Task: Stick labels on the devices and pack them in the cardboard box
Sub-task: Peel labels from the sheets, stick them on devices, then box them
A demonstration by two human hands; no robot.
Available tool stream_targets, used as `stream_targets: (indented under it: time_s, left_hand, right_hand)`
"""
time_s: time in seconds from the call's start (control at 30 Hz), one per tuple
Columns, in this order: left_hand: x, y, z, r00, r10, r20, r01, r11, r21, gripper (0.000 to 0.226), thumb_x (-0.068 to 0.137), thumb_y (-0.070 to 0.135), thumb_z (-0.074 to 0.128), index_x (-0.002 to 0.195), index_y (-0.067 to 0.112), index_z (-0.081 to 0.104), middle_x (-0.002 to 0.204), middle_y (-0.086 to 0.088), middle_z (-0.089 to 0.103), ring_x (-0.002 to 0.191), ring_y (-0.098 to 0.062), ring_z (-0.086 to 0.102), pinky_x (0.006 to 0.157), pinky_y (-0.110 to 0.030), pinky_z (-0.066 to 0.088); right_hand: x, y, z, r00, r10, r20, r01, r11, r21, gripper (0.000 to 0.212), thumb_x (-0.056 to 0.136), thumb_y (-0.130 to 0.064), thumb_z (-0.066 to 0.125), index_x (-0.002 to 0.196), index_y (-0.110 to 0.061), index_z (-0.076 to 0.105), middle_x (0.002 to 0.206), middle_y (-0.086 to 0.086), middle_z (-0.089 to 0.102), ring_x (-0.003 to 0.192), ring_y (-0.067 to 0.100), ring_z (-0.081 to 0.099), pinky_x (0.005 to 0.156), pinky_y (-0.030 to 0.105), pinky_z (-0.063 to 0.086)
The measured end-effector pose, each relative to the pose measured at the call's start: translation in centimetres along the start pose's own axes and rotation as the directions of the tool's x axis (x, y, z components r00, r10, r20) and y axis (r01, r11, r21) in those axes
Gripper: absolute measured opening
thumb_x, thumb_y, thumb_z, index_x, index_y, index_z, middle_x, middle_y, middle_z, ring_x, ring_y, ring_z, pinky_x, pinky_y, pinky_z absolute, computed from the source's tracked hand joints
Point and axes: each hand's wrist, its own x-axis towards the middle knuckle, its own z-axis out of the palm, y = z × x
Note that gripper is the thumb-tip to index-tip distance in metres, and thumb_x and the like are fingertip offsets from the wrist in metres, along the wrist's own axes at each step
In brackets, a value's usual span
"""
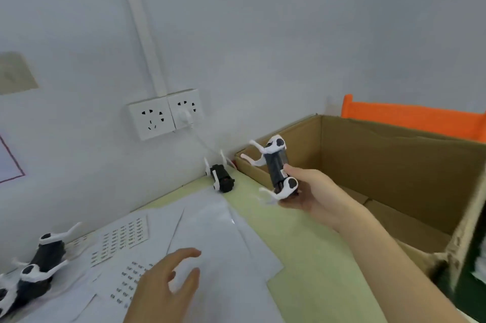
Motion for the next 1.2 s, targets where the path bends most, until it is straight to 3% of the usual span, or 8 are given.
stream_targets:
  time_s: [0.2, 0.43, 0.6, 0.7, 0.77, 0.87, 1.07, 1.2]
  left_hand:
    - [6.5, 3.4, 8.9, 0.998, 0.063, 0.020, -0.066, 0.955, 0.289, 0.038, 0.101, 0.038, 0.049, 0.139, 0.037, 0.045, 0.152, 0.013, 0.036, 0.145, -0.009, 0.026, 0.116, -0.025, 0.024]
    - [10.7, 3.7, 14.4, 0.992, 0.122, 0.024, -0.113, 0.804, 0.584, 0.045, 0.099, 0.053, 0.029, 0.144, 0.045, 0.024, 0.159, 0.018, 0.017, 0.148, -0.008, 0.015, 0.115, -0.026, 0.023]
    - [11.8, 4.6, 14.8, 0.996, 0.011, 0.090, -0.071, 0.717, 0.693, 0.089, 0.063, 0.058, -0.017, 0.146, 0.050, 0.014, 0.160, 0.025, 0.007, 0.150, -0.003, 0.010, 0.115, -0.019, 0.022]
    - [11.8, 5.5, 14.6, 0.997, -0.005, 0.081, -0.052, 0.723, 0.689, 0.106, 0.051, 0.057, -0.017, 0.149, 0.045, 0.023, 0.160, 0.021, 0.014, 0.150, -0.007, 0.016, 0.116, -0.023, 0.026]
    - [11.9, 5.8, 14.8, 0.991, 0.030, 0.128, -0.115, 0.675, 0.729, 0.093, 0.063, 0.057, 0.003, 0.136, 0.032, 0.055, 0.149, 0.008, 0.046, 0.137, -0.021, 0.048, 0.103, -0.041, 0.048]
    - [11.9, 5.7, 14.8, 0.980, 0.146, 0.132, -0.196, 0.665, 0.720, 0.054, 0.065, 0.040, 0.037, 0.085, 0.012, 0.079, 0.096, -0.012, 0.076, 0.080, -0.039, 0.074, 0.049, -0.050, 0.059]
    - [13.0, 5.2, 15.2, 0.984, 0.123, 0.125, -0.175, 0.642, 0.747, 0.052, 0.058, 0.041, 0.038, 0.075, 0.013, 0.079, 0.087, -0.009, 0.076, 0.070, -0.038, 0.074, 0.041, -0.045, 0.056]
    - [13.6, 4.8, 15.5, 0.985, 0.129, 0.115, -0.171, 0.632, 0.756, 0.051, 0.056, 0.043, 0.038, 0.069, 0.013, 0.077, 0.083, -0.008, 0.076, 0.066, -0.036, 0.073, 0.042, -0.043, 0.056]
  right_hand:
    - [5.4, -2.7, -7.1, 0.969, -0.003, -0.245, 0.052, 0.980, 0.192, 0.030, 0.097, -0.025, 0.062, 0.119, -0.005, 0.065, 0.111, 0.014, 0.069, 0.101, 0.030, 0.068, 0.075, 0.039, 0.059]
    - [13.2, -0.8, -16.8, 0.888, 0.115, -0.445, 0.010, 0.963, 0.270, 0.019, 0.100, -0.020, 0.056, 0.114, -0.007, 0.061, 0.109, 0.014, 0.066, 0.097, 0.030, 0.066, 0.069, 0.039, 0.057]
    - [19.0, 2.5, -21.7, 0.825, 0.173, -0.538, -0.072, 0.976, 0.204, 0.009, 0.100, -0.015, 0.055, 0.099, -0.007, 0.060, 0.099, 0.015, 0.067, 0.089, 0.031, 0.067, 0.074, 0.043, 0.058]
    - [21.9, 4.8, -23.7, 0.781, 0.161, -0.603, -0.175, 0.984, 0.036, 0.010, 0.098, -0.014, 0.059, 0.095, -0.005, 0.062, 0.098, 0.014, 0.067, 0.085, 0.028, 0.067, 0.079, 0.043, 0.058]
    - [23.8, 6.6, -25.0, 0.754, 0.111, -0.647, -0.282, 0.945, -0.166, 0.014, 0.091, -0.017, 0.067, 0.090, -0.004, 0.067, 0.091, 0.011, 0.069, 0.082, 0.025, 0.067, 0.082, 0.042, 0.058]
    - [25.9, 8.9, -25.9, 0.774, -0.004, -0.634, -0.395, 0.778, -0.488, 0.018, 0.082, -0.026, 0.074, 0.075, -0.010, 0.070, 0.081, 0.009, 0.070, 0.077, 0.022, 0.065, 0.070, 0.035, 0.056]
    - [28.9, 12.0, -24.8, 0.937, -0.080, -0.339, -0.334, 0.072, -0.940, 0.029, 0.083, -0.039, 0.068, 0.092, -0.016, 0.053, 0.099, 0.005, 0.062, 0.089, 0.025, 0.057, 0.063, 0.031, 0.043]
    - [30.3, 15.2, -24.1, 0.976, -0.026, -0.215, -0.216, -0.115, -0.970, 0.040, 0.087, -0.043, 0.068, 0.110, -0.016, 0.051, 0.117, 0.006, 0.056, 0.113, 0.027, 0.054, 0.079, 0.035, 0.046]
